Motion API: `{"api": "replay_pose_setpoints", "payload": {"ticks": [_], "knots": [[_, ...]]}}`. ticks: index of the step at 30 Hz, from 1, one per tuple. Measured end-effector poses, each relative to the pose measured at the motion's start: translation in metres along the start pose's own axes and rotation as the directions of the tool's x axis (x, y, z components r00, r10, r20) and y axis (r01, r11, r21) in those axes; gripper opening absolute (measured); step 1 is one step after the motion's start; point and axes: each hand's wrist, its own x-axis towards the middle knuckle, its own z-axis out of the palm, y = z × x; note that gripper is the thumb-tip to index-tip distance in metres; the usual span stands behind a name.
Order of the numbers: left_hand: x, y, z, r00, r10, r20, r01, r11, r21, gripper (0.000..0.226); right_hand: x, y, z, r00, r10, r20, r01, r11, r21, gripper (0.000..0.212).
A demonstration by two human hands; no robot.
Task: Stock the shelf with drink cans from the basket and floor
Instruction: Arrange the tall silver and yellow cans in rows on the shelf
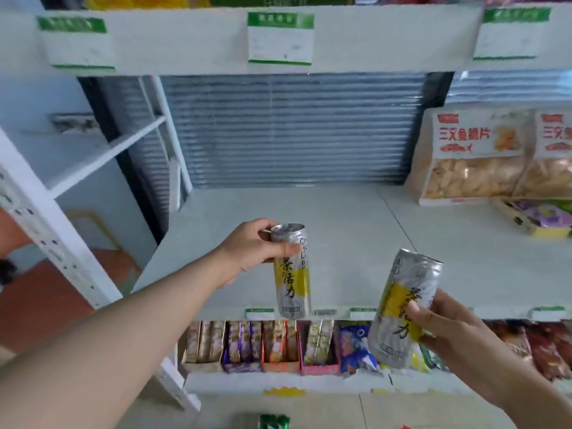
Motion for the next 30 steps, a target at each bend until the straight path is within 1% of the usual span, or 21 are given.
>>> {"api": "replay_pose_setpoints", "payload": {"ticks": [1, 2, 3, 5, 6, 7, 9, 13, 14, 17, 19, 21, 24, 26, 30], "knots": [[0.003, -0.007, -0.017, 0.999, 0.001, -0.043, -0.001, 1.0, 0.008, 0.042, 0.011, 0.001, 0.012, 1.0, 0.003, 0.021, -0.003, 1.0, 0.003, 0.042], [0.006, -0.015, -0.033, 0.996, 0.002, -0.086, -0.001, 1.0, 0.014, 0.043, 0.023, 0.004, 0.024, 0.999, -0.001, 0.046, 0.001, 1.0, -0.002, 0.045], [0.009, -0.022, -0.048, 0.991, 0.004, -0.131, -0.001, 1.0, 0.02, 0.044, 0.035, 0.006, 0.036, 0.997, -0.009, 0.071, 0.01, 1.0, -0.014, 0.056], [0.018, -0.036, -0.074, 0.977, 0.011, -0.213, -0.004, 0.999, 0.032, 0.041, 0.058, 0.013, 0.057, 0.994, -0.027, 0.104, 0.033, 0.998, -0.058, 0.09], [0.024, -0.043, -0.085, 0.969, 0.016, -0.247, -0.006, 0.999, 0.041, 0.04, 0.069, 0.015, 0.067, 0.993, -0.034, 0.109, 0.043, 0.996, -0.079, 0.099], [0.03, -0.049, -0.094, 0.959, 0.022, -0.283, -0.009, 0.999, 0.049, 0.039, 0.078, 0.017, 0.076, 0.992, -0.041, 0.118, 0.052, 0.994, -0.092, 0.102], [0.044, -0.064, -0.11, 0.938, 0.033, -0.344, -0.014, 0.998, 0.058, 0.038, 0.098, 0.022, 0.093, 0.987, -0.05, 0.154, 0.065, 0.993, -0.094, 0.101], [0.072, -0.089, -0.132, 0.919, 0.059, -0.39, -0.026, 0.996, 0.089, 0.036, 0.134, 0.032, 0.123, 0.966, -0.083, 0.244, 0.104, 0.992, -0.076, 0.078], [0.078, -0.093, -0.136, 0.916, 0.061, -0.395, -0.025, 0.995, 0.096, 0.037, 0.141, 0.034, 0.129, 0.962, -0.093, 0.257, 0.114, 0.991, -0.069, 0.076], [0.096, -0.102, -0.15, 0.912, 0.067, -0.405, -0.029, 0.995, 0.098, 0.04, 0.162, 0.044, 0.146, 0.954, -0.125, 0.272, 0.146, 0.987, -0.061, 0.074], [0.108, -0.109, -0.16, 0.91, 0.079, -0.407, -0.044, 0.994, 0.095, 0.049, 0.177, 0.051, 0.157, 0.951, -0.147, 0.272, 0.171, 0.983, -0.069, 0.072], [0.121, -0.115, -0.169, 0.905, 0.098, -0.414, -0.061, 0.993, 0.102, 0.051, 0.194, 0.06, 0.165, 0.952, -0.168, 0.256, 0.199, 0.975, -0.098, 0.071], [0.14, -0.118, -0.18, 0.897, 0.148, -0.417, -0.079, 0.981, 0.179, 0.055, 0.215, 0.072, 0.173, 0.957, -0.191, 0.218, 0.224, 0.964, -0.141, 0.075], [0.154, -0.121, -0.19, 0.903, 0.165, -0.396, -0.086, 0.974, 0.211, 0.058, 0.229, 0.079, 0.179, 0.955, -0.208, 0.212, 0.242, 0.958, -0.153, 0.076], [0.184, -0.125, -0.211, 0.909, 0.209, -0.36, -0.09, 0.943, 0.322, 0.058, 0.25, 0.086, 0.192, 0.944, -0.252, 0.212, 0.283, 0.95, -0.13, 0.074]]}}
